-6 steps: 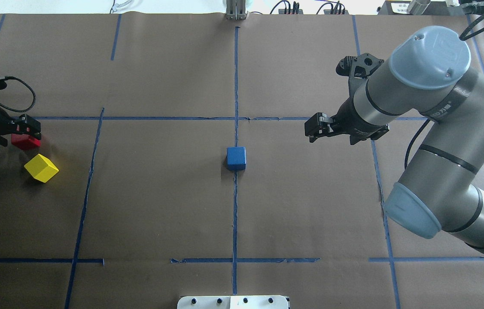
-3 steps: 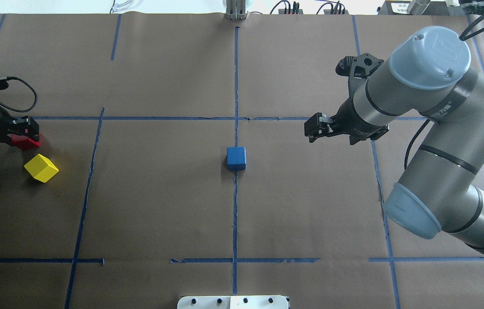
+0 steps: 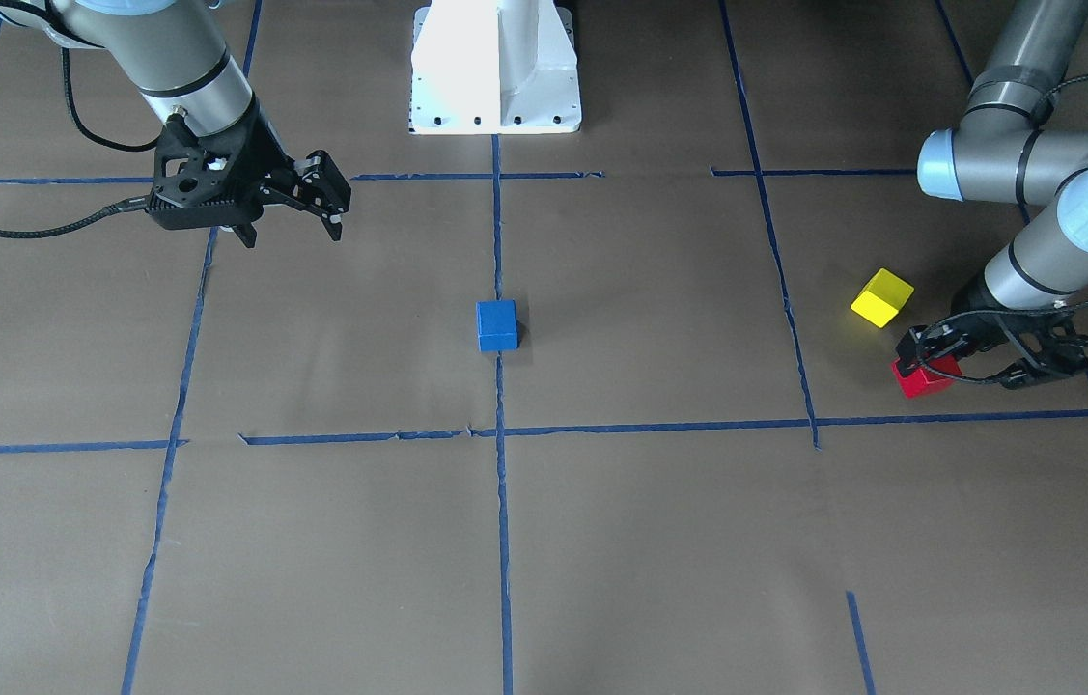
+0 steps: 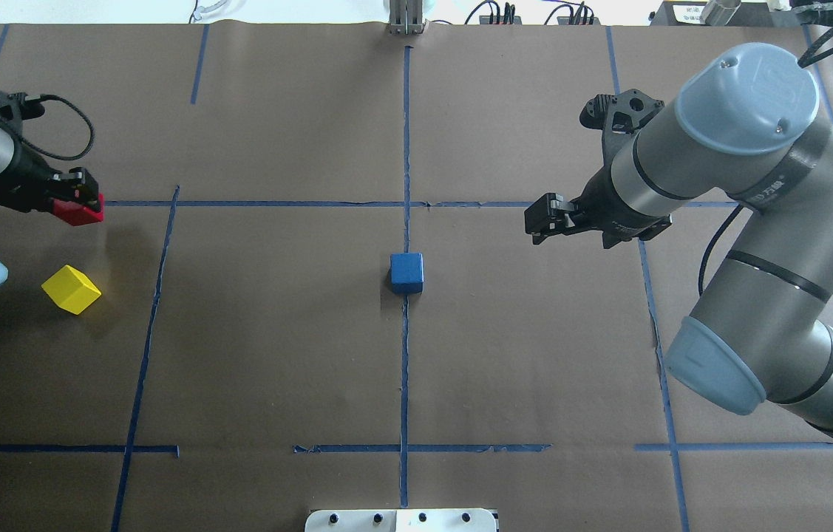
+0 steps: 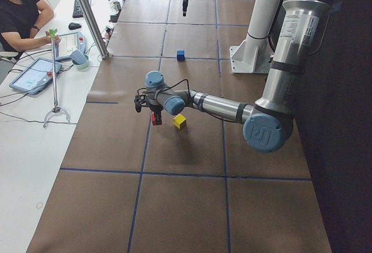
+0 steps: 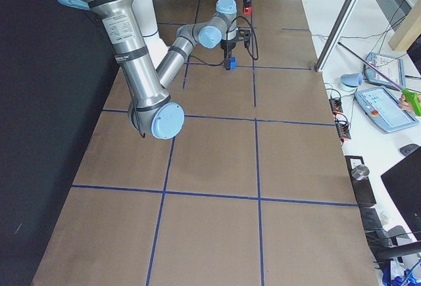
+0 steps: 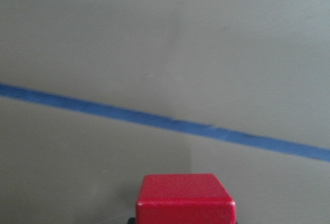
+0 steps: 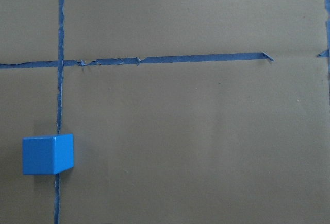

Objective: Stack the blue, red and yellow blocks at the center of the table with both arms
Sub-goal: 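Carry the red cube with the left gripper above the blue cube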

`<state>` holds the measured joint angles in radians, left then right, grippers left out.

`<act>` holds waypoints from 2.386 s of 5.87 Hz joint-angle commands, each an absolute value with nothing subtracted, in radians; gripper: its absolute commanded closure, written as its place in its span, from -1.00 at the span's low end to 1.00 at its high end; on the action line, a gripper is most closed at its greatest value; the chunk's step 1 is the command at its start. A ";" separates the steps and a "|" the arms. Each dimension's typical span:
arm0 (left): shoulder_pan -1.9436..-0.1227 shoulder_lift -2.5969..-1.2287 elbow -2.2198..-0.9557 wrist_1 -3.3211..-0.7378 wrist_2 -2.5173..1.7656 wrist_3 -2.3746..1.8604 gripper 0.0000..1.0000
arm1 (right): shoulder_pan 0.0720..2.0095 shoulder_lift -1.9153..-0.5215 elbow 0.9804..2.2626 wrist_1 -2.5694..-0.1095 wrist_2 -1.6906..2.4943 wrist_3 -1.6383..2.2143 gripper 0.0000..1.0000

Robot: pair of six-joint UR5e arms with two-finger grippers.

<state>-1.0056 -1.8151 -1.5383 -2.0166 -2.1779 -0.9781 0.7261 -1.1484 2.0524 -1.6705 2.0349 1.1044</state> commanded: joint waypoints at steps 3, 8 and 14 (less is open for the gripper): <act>-0.846 -2.179 -1.660 -1.567 -2.133 -1.005 0.88 | 0.794 -1.262 2.128 -1.671 2.045 1.095 -1.00; -0.545 -2.552 -1.372 -1.563 -1.884 -1.193 0.86 | 0.874 -1.374 2.125 -1.641 2.088 0.999 -1.00; -0.517 -2.545 -1.381 -1.552 -1.845 -1.224 0.79 | 0.871 -1.370 2.120 -1.635 2.086 1.003 -1.00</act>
